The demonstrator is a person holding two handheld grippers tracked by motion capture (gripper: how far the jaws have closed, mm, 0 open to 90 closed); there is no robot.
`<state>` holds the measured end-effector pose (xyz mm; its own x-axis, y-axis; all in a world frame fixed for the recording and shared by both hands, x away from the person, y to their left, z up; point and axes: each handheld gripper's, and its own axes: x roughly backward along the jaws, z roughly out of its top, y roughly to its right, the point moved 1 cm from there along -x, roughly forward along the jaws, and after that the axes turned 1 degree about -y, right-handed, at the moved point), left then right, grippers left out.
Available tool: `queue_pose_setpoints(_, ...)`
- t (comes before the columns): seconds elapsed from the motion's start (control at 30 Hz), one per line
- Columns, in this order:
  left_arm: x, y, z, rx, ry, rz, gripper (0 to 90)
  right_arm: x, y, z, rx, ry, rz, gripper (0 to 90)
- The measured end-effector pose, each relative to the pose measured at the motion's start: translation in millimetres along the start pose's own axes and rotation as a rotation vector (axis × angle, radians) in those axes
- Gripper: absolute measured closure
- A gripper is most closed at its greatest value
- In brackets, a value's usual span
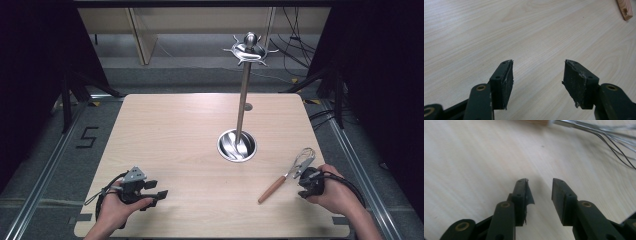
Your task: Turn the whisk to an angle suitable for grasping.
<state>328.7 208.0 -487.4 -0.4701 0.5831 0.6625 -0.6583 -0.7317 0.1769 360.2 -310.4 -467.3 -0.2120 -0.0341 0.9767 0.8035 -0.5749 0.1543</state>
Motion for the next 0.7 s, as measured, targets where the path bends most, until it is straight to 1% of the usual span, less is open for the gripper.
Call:
queue_pose_setpoints(0.03,-0.2,0.0,-0.1,0.000,0.003,0.003,40.1,0.3,-1.9,1.3,0.011,-0.009,0.013,63.6)
queue_pose_setpoints(0.07,-0.3,0.4,-0.3,0.012,0.000,0.001,40.1,0.8,-3.8,4.1,0.055,-0.008,0.005,63.2)
queue_pose_setpoints(0.17,-0.3,0.5,-0.5,0.020,0.004,-0.008,40.1,1.7,-6.1,6.7,0.067,-0.016,0.007,63.2)
queue_pose_setpoints(0.2,-0.2,0.5,-0.5,0.021,0.006,-0.008,40.1,3.7,-3.7,9.1,0.100,-0.003,-0.012,65.4)
queue_pose_setpoints(0.23,-0.4,0.4,-0.5,0.018,0.003,-0.007,40.1,5.5,-1.3,11.1,0.119,0.019,-0.025,68.7)
queue_pose_setpoints(0.27,-0.2,0.7,-0.5,0.014,0.001,0.002,40.1,8.7,0.5,12.7,0.100,0.040,-0.050,75.5)
queue_pose_setpoints(0.3,-0.4,-0.2,-0.1,-0.002,0.001,-0.005,40.1,12.5,3.2,15.0,0.089,0.059,-0.061,81.1)
queue_pose_setpoints(0.33,-0.4,-0.2,-0.1,-0.002,0.001,-0.005,40.1,12.5,3.2,15.0,0.089,0.059,-0.061,81.1)
queue_pose_setpoints(0.37,-0.9,1.4,0.0,0.011,0.004,0.006,40.1,16.4,6.0,17.5,0.078,0.076,-0.068,86.7)
queue_pose_setpoints(0.4,-1.3,0.2,0.1,0.003,0.001,-0.005,40.1,21.9,13.5,23.8,0.054,0.101,-0.083,90.0)
queue_pose_setpoints(0.43,-1.3,0.2,0.1,0.003,0.001,-0.005,40.1,21.9,13.5,23.8,0.054,0.101,-0.083,90.0)
queue_pose_setpoints(0.47,-1.3,0.0,0.0,0.002,-0.002,-0.006,40.1,24.7,22.7,32.5,0.026,0.110,-0.109,90.0)
queue_pose_setpoints(0.5,-1.2,-0.1,-0.1,0.002,-0.002,-0.004,40.1,24.7,22.7,32.5,0.026,0.110,-0.109,90.0)
queue_pose_setpoints(0.53,-1.5,0.8,-0.2,0.013,0.006,0.001,40.1,24.9,28.6,39.2,0.011,0.109,-0.120,90.0)
queue_pose_setpoints(0.57,-0.6,-0.7,-0.3,0.000,-0.002,-0.003,40.1,24.9,28.6,39.2,0.011,0.109,-0.120,90.0)
queue_pose_setpoints(0.6,-0.7,-0.2,-0.5,0.017,0.010,-0.003,40.1,23.9,33.4,45.8,0.020,0.101,-0.132,90.0)
queue_pose_setpoints(0.63,-0.5,-0.6,-0.5,0.015,0.010,-0.005,40.1,23.0,34.9,48.6,0.035,0.101,-0.134,90.0)
queue_pose_setpoints(0.7,0.0,-1.2,-0.6,0.008,0.003,-0.005,40.1,23.0,35.1,50.9,0.028,0.096,-0.134,90.0)
